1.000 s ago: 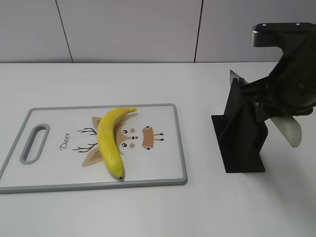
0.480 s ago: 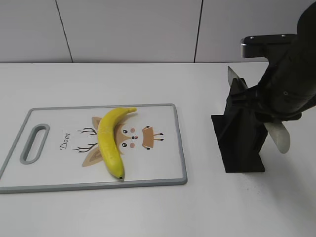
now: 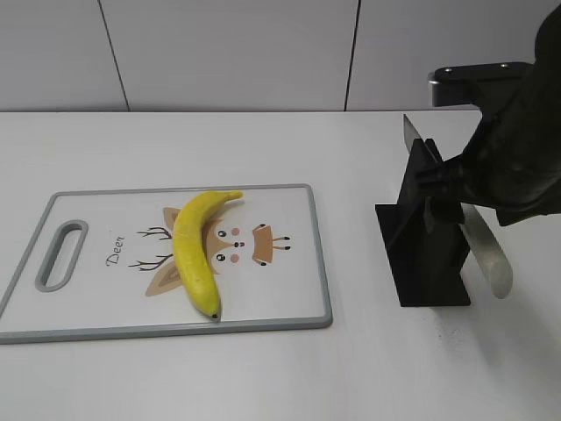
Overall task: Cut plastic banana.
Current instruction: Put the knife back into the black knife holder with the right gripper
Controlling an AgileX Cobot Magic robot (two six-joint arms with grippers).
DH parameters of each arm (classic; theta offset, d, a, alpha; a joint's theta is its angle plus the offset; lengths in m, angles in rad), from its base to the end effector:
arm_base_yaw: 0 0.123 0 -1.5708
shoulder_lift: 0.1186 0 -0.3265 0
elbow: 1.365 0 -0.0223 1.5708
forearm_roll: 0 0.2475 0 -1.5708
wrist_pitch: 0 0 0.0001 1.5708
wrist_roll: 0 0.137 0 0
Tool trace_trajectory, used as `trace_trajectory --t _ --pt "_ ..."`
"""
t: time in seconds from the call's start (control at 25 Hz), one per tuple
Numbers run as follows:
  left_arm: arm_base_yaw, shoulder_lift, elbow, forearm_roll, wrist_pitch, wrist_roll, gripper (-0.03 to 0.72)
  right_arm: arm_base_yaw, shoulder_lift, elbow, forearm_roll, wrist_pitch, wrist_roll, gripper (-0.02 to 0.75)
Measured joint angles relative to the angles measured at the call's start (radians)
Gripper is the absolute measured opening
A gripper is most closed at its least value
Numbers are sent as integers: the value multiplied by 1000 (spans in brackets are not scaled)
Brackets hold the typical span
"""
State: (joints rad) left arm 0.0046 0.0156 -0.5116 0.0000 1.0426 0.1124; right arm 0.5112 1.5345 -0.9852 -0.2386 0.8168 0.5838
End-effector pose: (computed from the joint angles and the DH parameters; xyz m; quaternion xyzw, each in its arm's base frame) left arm -0.0065 0.0000 0.2608 0.0458 0.8483 0.0308 0.5266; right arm 0.2723 0.1256 0.2293 -0.0323 0.9842 -0.0082 0.1741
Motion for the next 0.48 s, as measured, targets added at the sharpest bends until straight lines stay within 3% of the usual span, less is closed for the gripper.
trace_trajectory --t 0.28,0.48 --pt "0 0 0 0 0 0 552 0 -135 0 21 0 -118 639" --pt "0 0 0 0 0 0 552 0 -304 8 166 1 -376 613"
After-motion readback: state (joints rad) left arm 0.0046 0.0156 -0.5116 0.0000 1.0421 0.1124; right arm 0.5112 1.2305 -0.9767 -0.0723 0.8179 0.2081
